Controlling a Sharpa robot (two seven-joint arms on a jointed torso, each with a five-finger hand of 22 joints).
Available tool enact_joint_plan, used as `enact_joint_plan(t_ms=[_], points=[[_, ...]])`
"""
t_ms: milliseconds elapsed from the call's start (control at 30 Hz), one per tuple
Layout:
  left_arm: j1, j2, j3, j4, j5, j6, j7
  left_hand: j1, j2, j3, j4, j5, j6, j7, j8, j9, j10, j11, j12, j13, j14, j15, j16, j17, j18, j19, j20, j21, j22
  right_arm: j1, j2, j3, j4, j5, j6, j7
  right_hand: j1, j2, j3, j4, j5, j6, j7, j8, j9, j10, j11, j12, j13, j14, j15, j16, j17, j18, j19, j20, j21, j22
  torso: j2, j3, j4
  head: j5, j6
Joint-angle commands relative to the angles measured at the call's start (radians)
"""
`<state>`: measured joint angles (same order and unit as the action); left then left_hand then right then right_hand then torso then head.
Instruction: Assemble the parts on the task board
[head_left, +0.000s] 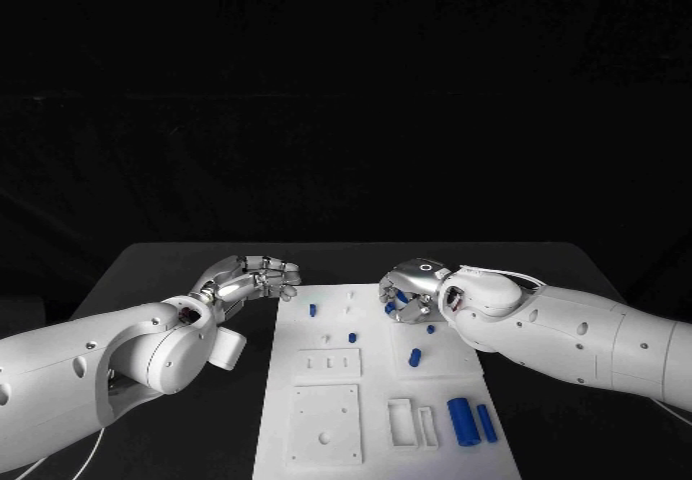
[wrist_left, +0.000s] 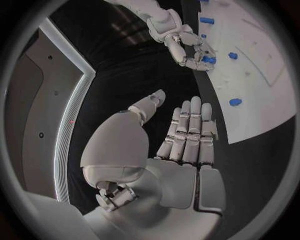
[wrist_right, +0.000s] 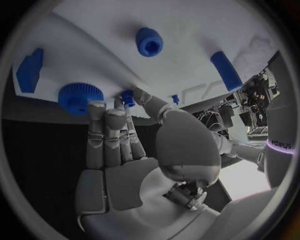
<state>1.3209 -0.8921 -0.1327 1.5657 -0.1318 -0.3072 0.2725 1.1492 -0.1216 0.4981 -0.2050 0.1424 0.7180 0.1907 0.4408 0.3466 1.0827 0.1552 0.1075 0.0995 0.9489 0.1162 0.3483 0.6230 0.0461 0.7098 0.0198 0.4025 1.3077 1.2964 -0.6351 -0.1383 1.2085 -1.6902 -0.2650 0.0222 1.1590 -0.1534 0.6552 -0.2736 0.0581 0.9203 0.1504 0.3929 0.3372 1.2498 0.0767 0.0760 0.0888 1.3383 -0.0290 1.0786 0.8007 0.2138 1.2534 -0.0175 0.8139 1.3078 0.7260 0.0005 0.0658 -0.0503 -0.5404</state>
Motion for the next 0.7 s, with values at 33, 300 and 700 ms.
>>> enact_joint_plan(t_ms=[33,300,700], points=[[0.003,0.001,0.001,0.003,-0.004,0.014,0.005,-0.01,0.001,-0.001,-0.007,0.002,0.008,0.006,-0.006,0.001,0.003,0.0,-0.004,-0.002,0.001,0.006,-0.004,0.001,0.006,0.004,0.001,-0.002,0.012,-0.002,0.001,-0.002,0.0,-0.032,0.028,-0.008,-0.012,-0.002,0.01,0.001,-0.003,0.009,-0.002,0.003,0.002,0.019,0.0,0.008,0.005,-0.01,-0.007,0.006,-0.004,0.048,0.0,-0.008,0.008,0.024,0.003,-0.0004,0.0014,-0.001,-0.001],[0.004,0.0,0.001,0.006,-0.004,0.015,0.004,-0.01,0.001,0.001,-0.009,0.002,0.007,0.007,-0.007,0.002,0.003,0.0,-0.005,-0.002,0.001,0.006,-0.005,0.002,0.007,0.004,0.001,-0.002,0.012,-0.003,0.004,-0.002,-0.001,-0.05,0.036,-0.016,-0.02,0.002,0.031,0.012,-0.006,0.03,-0.011,0.011,0.009,0.044,-0.01,0.014,0.02,-0.013,-0.017,0.013,-0.014,0.048,-0.002,-0.006,0.021,0.023,0.008,0.0,0.0004,0.001,0.0],[0.005,-0.001,0.001,0.002,-0.004,0.015,0.003,-0.011,0.0,0.002,-0.011,0.002,0.007,0.007,-0.009,0.002,0.003,0.0,-0.007,-0.002,0.002,0.006,-0.006,0.002,0.007,0.004,0.002,-0.002,0.013,-0.004,0.001,-0.001,0.015,-0.073,-0.014,-0.047,-0.003,0.011,0.112,0.032,-0.009,0.069,-0.028,0.031,0.029,0.09,-0.03,0.03,0.052,-0.019,-0.037,0.025,-0.025,0.048,-0.005,-0.011,0.045,0.022,0.012,-0.0003,0.0006,0.001,0.004]])
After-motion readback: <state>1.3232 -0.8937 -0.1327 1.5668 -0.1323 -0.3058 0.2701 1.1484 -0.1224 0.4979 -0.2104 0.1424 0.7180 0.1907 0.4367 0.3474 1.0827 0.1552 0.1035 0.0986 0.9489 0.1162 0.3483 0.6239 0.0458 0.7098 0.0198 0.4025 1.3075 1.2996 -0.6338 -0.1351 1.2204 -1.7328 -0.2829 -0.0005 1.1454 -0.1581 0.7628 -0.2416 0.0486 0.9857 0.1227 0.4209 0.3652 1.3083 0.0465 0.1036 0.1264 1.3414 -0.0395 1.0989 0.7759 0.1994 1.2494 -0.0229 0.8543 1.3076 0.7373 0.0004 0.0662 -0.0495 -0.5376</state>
